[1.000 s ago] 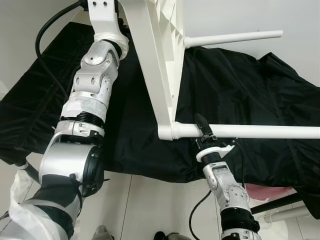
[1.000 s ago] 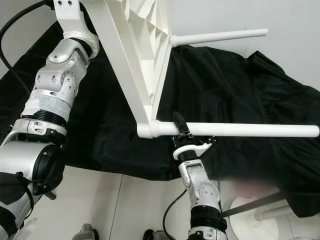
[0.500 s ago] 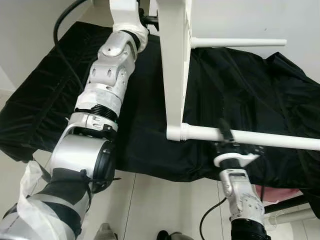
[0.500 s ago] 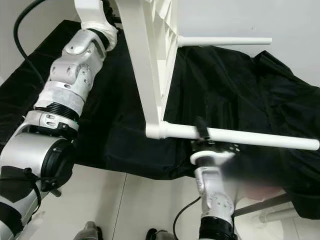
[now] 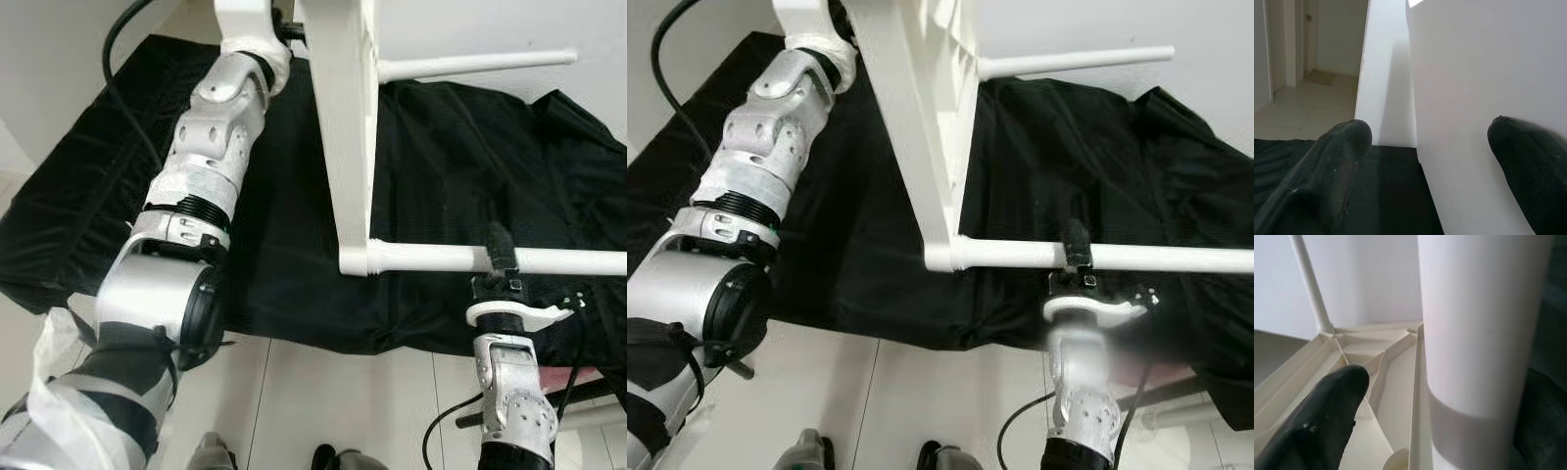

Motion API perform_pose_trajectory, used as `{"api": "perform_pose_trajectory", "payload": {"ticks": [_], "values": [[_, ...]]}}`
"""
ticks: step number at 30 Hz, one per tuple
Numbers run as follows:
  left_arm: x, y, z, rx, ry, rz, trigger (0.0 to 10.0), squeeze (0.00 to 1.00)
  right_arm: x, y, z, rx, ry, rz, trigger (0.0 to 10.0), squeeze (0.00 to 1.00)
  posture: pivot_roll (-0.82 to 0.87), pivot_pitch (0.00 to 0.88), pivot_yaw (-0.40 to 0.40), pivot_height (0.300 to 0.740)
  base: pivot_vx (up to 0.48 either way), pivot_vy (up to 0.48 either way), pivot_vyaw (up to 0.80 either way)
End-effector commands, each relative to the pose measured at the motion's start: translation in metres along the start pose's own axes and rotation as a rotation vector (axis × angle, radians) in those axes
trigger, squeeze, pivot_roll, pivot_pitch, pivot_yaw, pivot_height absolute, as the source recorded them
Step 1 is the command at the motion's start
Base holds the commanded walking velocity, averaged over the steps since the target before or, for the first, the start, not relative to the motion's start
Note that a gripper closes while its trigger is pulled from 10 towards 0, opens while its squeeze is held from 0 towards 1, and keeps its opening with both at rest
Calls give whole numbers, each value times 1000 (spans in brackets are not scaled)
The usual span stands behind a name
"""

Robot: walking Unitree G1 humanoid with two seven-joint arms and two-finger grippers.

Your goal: Building children table

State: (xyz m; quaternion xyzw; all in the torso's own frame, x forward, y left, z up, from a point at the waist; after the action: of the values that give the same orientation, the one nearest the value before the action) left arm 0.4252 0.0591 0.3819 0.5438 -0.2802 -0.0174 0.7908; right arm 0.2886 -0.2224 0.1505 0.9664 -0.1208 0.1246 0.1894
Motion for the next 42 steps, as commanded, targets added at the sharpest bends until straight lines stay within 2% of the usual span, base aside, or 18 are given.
{"api": "perform_pose_trajectory", "payload": {"ticks": [1, 3, 6, 10, 11, 13, 17, 19, 20, 22, 23, 25, 26, 28, 32, 38, 42], "values": [[4, 3, 23, 8, -129, -4, 10000, 0, -51, -9, 39, -13, -183, -49, 10000, 0, -4, 166, -75, 740, 0, 0, 0], [5, 6, 24, 6, -131, 4, 10000, 0, -61, -3, 47, -23, -217, -49, 10000, 0, -7, 167, -75, 740, 0, 0, 0], [6, 7, 25, 3, -131, 9, 10000, 0, -64, -2, 49, -22, -224, -49, 10000, 0, -7, 167, -75, 740, 0, 0, 0], [9, 19, 33, 19, -158, 34, 10000, 0, -87, 2, 70, 72, -326, -55, 10000, 0, -11, 169, -76, 740, 0, 0, 0], [10, 22, 34, 18, -159, 40, 10000, 0, -91, 3, 73, 68, -342, -59, 10000, 0, -11, 169, -76, 740, 0, 0, 0], [11, 25, 36, 13, -169, 49, 10000, 0, -97, 4, 71, 38, -327, -75, 10000, 0, -11, 169, -76, 740, 0, 0, 0], [11, 27, 38, 6, -177, 56, 10000, 0, -99, 5, 67, 22, -289, -88, 10000, 0, -14, 170, -74, 740, 0, 0, 0], [11, 26, 39, 5, -179, 54, 10000, 0, -101, 5, 57, 7, -208, -116, 10000, 0, -20, 168, -65, 740, 0, 0, 0], [11, 26, 39, 5, -179, 54, 10000, 0, -101, 5, 57, 7, -208, -116, 10000, 0, -20, 168, -65, 740, 0, 0, 0], [12, 23, 40, 6, -183, 44, 10000, 0, -102, 7, 38, -19, -49, -154, 10000, 0, -23, 168, -62, 740, 0, 0, 0], [12, 23, 40, 6, -183, 44, 10000, 0, -102, 7, 38, -19, -49, -154, 10000, 0, -23, 168, -62, 740, 0, 0, 0], [12, 20, 42, 1, -190, 34, 10000, 0, -100, 8, 22, -24, 67, -171, 10000, 0, -24, 167, -59, 740, 0, 0, 0], [12, 20, 42, 1, -190, 34, 10000, 0, -100, 8, 22, -24, 67, -171, 10000, 0, -24, 167, -59, 740, 0, 0, 0], [12, 18, 44, 1, -197, 27, 10000, 0, -97, 9, 10, -18, 138, -174, 10000, 0, -22, 166, -57, 740, 0, 0, 0], [12, 16, 47, 4, -211, 21, 10000, 0, -83, 13, -10, -38, 206, -160, 10000, 0, -17, 168, -54, 740, 0, 0, 0], [11, 14, 47, 10, -215, 15, 10000, 0, -67, 21, -23, -75, 262, -135, 10000, 0, -10, 169, -53, 740, 0, 0, 0], [7, 11, 37, 35, -212, 3, 10000, 0, -52, 31, -31, -152, 281, -94, 10000, 0, -7, 168, -53, 740, 0, 0, 0]]}}
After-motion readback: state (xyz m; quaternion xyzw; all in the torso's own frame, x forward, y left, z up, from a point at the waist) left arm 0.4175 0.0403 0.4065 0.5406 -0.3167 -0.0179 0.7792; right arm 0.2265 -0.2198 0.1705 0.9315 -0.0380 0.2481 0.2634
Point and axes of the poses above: a point about 5 cm out from each wrist's last joint towards the gripper, its own x axis pointing out of the wrist towards the gripper, its own y axis along the axis of the wrist's last joint, z = x × y, the point moved 3 cm from there along x, pointing out of the wrist towards the gripper, and after that the axes turned 13 degrees about -x, right-handed, at the moved point
